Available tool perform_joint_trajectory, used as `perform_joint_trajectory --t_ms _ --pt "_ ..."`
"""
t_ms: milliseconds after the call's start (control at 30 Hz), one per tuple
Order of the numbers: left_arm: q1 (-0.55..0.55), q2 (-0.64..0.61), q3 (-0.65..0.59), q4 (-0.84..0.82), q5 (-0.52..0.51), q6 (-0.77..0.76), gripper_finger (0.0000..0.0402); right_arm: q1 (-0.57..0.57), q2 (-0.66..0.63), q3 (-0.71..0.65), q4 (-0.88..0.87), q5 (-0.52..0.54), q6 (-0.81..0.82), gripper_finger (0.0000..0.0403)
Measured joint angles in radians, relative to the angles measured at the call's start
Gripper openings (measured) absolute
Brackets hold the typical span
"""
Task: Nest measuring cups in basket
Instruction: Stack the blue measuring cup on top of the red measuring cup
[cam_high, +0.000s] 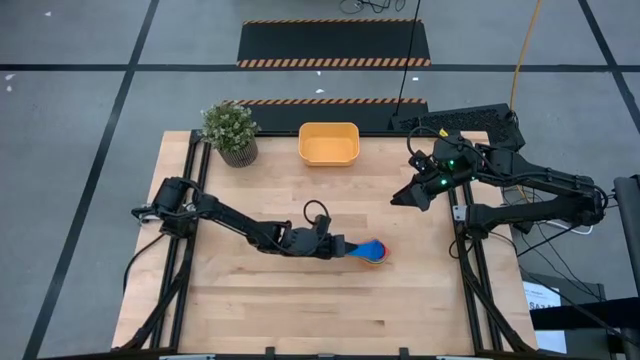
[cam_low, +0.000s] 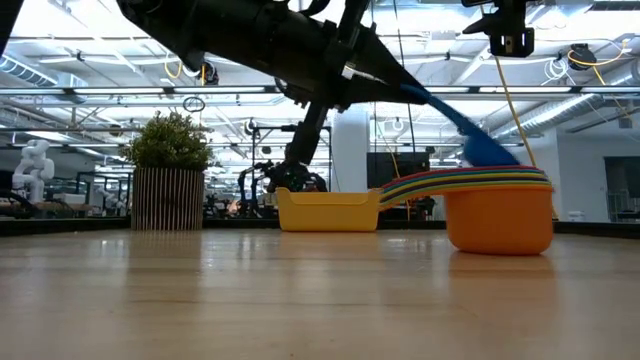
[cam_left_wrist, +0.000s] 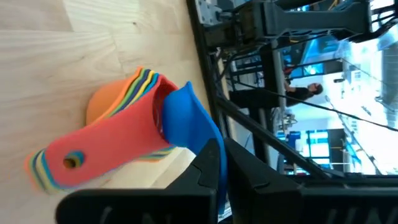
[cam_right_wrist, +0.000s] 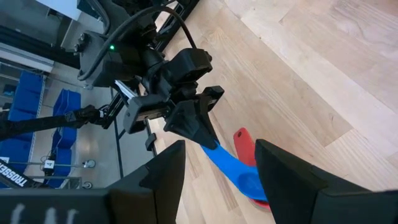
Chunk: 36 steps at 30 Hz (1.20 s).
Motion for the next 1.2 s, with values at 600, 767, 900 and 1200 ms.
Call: perform_joint_trajectory --t_ms 600,767,900,1200 --pt "-0.018 0.025 0.001 0.131 -0.101 -0.082 0.0009 0.0 0.0 0.0 0.01 0.0 0.008 0.0185" --pt "-0.034 0.068 0.0 0.159 -0.098 -0.116 0.0015 0.0 0.0 0.0 0.015 0.0 0.008 0.0185" --pt "-0.037 0.077 0.001 0.186 -0.097 -0.113 0.0016 0.0 0.0 0.0 0.015 0.0 0.005 0.0185" --pt "-0.023 0.078 0.001 0.145 -0.098 -0.107 0.002 0.0 0.01 0.0 0.016 0.001 0.0 0.0185"
